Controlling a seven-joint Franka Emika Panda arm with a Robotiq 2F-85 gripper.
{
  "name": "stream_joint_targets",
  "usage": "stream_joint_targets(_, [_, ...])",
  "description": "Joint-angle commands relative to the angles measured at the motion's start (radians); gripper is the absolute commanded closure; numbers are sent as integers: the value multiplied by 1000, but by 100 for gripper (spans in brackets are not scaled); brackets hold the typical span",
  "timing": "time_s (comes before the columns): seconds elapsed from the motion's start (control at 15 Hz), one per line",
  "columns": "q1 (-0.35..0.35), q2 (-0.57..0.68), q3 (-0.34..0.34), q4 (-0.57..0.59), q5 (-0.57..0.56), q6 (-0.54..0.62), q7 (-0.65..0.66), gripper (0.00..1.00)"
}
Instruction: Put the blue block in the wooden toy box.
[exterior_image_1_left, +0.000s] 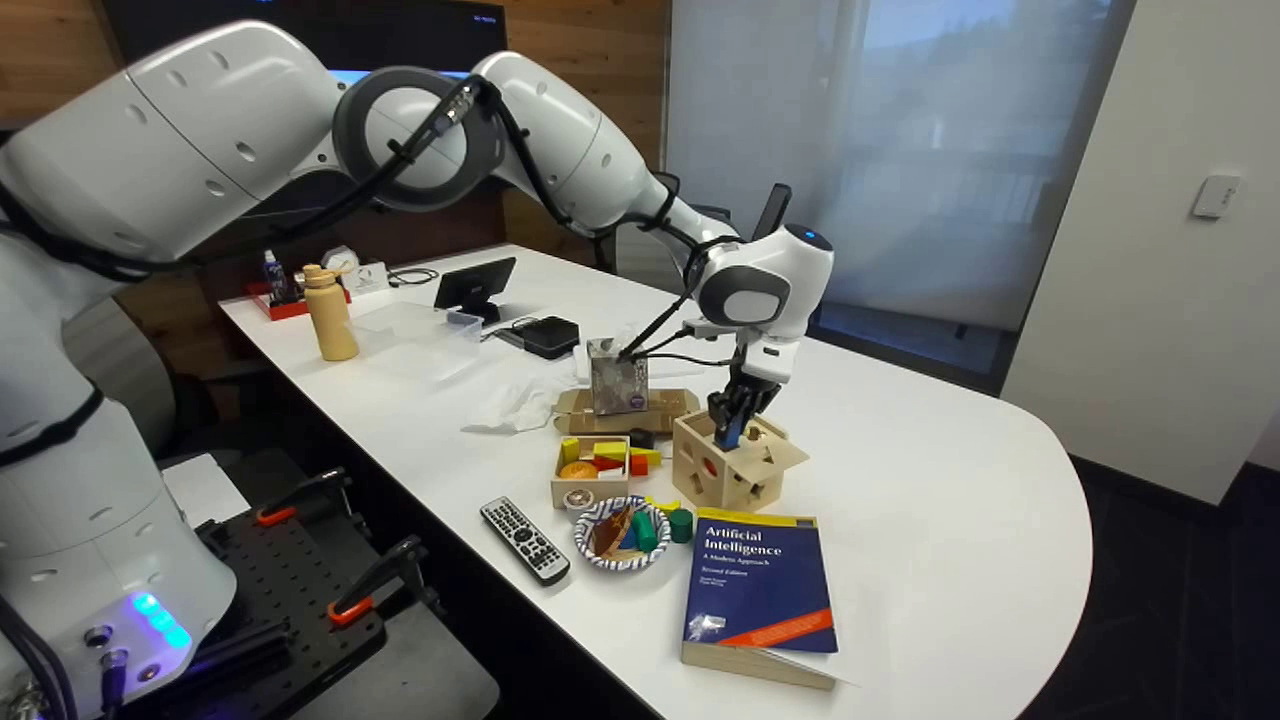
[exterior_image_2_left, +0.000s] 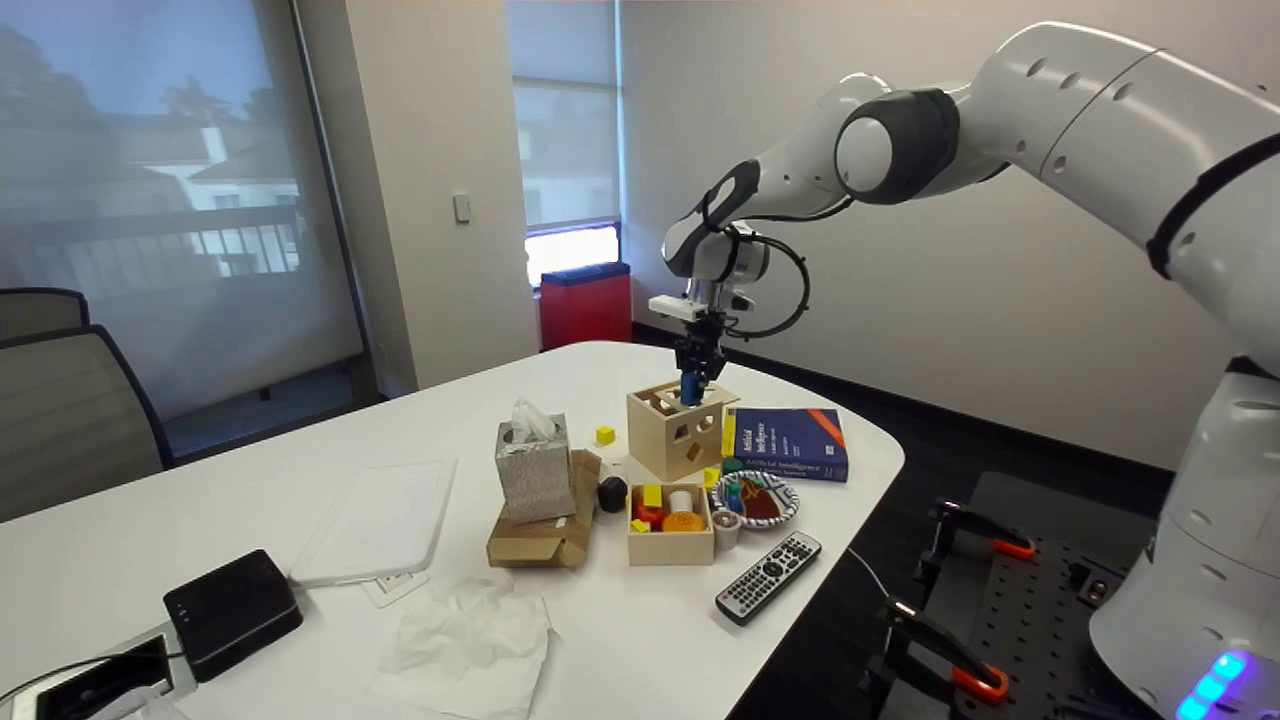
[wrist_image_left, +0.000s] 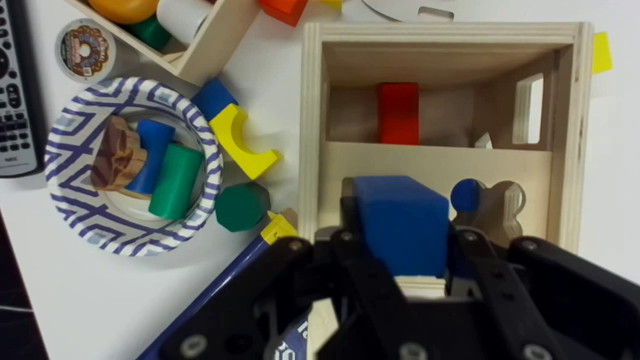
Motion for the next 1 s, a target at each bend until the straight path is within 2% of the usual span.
stream_joint_targets(0.0, [21,-1,-31,10,-29,2,76,91])
stream_joint_targets(0.47, [20,16,-35,33,-70,-15,125,91])
stream_joint_targets(0.93, [23,38,-23,56,-77,-35,113,91])
